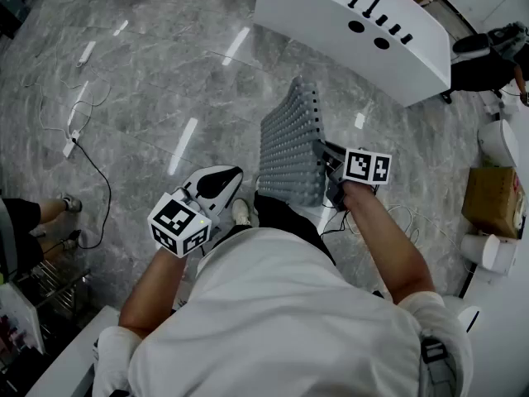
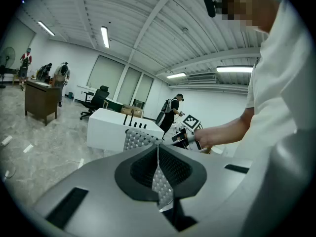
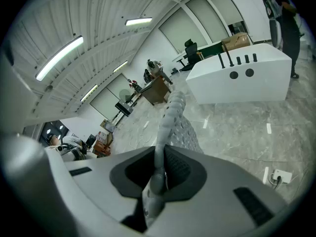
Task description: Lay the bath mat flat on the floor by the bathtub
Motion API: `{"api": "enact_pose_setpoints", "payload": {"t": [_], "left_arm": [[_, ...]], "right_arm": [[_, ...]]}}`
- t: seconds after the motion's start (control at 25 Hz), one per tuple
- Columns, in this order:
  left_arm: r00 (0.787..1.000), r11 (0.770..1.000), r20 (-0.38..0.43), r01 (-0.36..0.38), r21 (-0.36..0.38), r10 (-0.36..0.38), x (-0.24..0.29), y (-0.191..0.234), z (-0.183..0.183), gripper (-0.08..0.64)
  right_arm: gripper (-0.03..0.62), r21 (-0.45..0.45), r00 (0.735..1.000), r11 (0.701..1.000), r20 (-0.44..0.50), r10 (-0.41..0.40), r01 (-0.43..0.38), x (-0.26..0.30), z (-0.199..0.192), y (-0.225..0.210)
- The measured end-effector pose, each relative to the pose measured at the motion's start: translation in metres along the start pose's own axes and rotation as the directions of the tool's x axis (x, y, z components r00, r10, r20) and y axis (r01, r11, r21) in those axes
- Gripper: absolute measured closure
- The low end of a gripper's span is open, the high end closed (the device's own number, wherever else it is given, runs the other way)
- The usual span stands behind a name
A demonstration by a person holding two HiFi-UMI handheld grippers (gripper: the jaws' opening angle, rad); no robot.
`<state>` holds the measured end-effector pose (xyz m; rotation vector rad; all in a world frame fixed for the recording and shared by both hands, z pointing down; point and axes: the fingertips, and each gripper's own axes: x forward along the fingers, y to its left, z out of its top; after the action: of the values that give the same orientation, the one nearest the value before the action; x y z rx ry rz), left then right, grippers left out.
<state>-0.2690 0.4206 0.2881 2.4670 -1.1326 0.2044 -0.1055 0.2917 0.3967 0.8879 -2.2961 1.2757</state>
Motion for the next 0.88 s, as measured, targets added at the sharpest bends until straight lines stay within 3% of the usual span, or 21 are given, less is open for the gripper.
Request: {"api": "enact_pose_setpoints", "payload": {"t": [0.4, 0.88], "left_arm": [[0.999, 0.999, -0.027, 0.044, 0.002, -0.044, 0.055, 0.019, 0.024, 0.537], [0.998, 0.999, -0.033, 0.052, 0.003, -0.052, 0.163, 0.086, 0.087, 0.537]], "right_arm": [[0.541, 0.048, 1.0, 0.999, 0.004, -0.001, 0.001, 0.03, 0.017, -0.025], [0.541, 0.0, 0.997, 0.997, 0.02, -0.079, 0.079, 0.092, 0.135, -0.11]]}}
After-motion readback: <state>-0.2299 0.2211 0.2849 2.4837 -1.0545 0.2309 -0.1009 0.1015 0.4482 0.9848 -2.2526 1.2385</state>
